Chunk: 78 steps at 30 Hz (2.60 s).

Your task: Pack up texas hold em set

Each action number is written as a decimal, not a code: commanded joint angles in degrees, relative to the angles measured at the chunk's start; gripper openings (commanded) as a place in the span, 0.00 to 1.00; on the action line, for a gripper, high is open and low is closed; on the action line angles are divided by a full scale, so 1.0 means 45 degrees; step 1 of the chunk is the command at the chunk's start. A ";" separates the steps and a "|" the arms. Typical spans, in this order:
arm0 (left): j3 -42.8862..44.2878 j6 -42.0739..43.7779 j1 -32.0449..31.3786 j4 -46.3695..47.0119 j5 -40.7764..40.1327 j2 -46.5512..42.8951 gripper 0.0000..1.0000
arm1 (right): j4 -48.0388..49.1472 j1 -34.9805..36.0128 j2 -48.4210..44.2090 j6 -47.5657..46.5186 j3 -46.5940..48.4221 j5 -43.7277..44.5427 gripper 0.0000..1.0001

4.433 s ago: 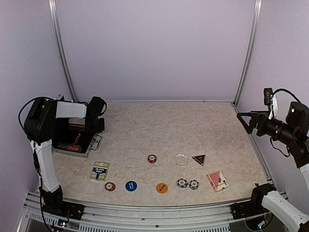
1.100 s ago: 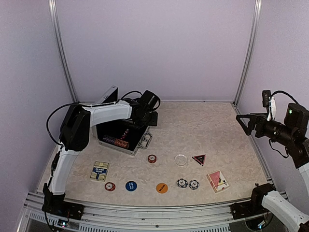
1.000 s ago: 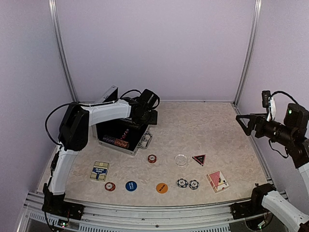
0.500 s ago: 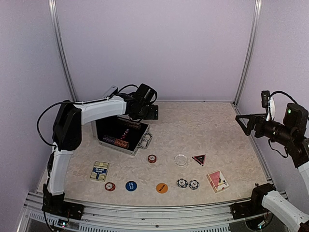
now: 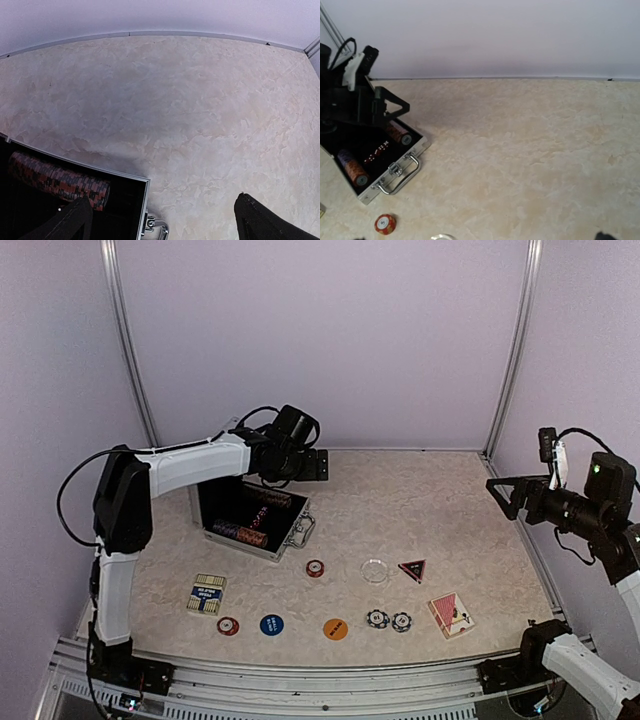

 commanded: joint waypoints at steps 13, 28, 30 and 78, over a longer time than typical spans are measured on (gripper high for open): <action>-0.2001 -0.0564 -0.0593 0.0645 -0.0595 -0.2450 0.99 | 0.0338 0.0135 0.0209 0.0031 -0.0127 -0.0159 0.99; -0.3163 -0.1050 -0.1421 -0.0215 -0.2125 -0.4682 0.99 | 0.0780 0.0139 0.0442 0.0259 -0.0362 -0.0396 0.99; -0.3379 -0.1121 -0.1433 -0.0360 -0.2474 -0.5015 0.99 | 0.0772 0.0146 0.0427 0.0256 -0.0347 -0.0418 0.99; -0.7992 -0.1466 0.1456 -0.1052 -0.3774 -1.0962 0.99 | 0.1149 0.0140 0.0758 0.0419 -0.0578 -0.0615 0.99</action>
